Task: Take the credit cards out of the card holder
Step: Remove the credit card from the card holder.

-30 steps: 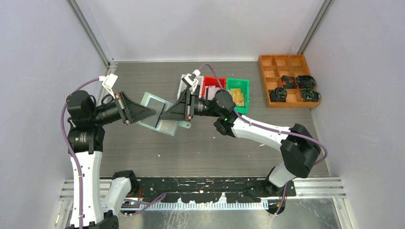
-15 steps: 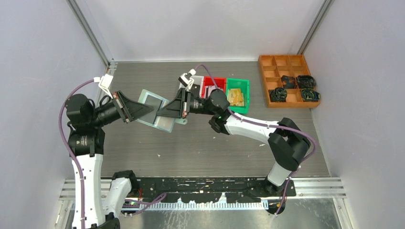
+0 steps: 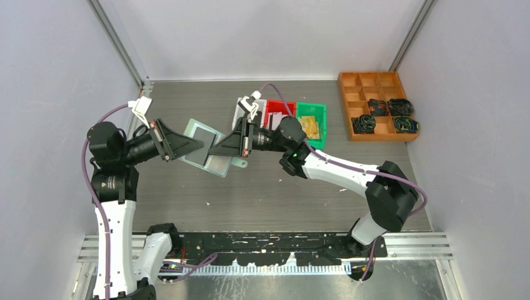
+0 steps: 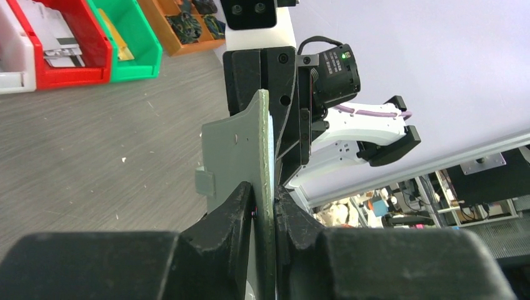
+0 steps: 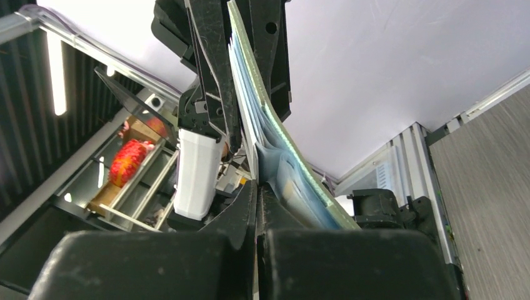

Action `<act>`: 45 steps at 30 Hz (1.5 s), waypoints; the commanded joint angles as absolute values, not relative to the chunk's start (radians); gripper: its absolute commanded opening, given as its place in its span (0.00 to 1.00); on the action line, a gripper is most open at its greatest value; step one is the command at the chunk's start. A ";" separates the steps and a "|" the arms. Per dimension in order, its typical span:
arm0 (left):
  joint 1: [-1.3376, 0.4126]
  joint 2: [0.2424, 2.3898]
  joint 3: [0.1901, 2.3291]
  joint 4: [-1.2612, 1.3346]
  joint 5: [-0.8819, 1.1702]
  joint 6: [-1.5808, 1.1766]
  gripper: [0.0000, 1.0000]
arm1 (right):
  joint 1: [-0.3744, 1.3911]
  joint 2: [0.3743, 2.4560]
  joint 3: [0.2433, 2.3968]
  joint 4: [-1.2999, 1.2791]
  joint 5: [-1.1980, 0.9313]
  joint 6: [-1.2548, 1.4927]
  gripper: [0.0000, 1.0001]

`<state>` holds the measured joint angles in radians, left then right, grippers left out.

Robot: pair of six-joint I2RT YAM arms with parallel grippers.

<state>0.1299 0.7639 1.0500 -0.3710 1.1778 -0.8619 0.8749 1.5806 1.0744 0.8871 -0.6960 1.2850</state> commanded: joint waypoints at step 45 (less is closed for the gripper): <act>0.123 0.753 1.080 -0.280 1.228 -0.914 0.00 | 0.876 1.602 1.044 1.179 -0.585 1.422 0.14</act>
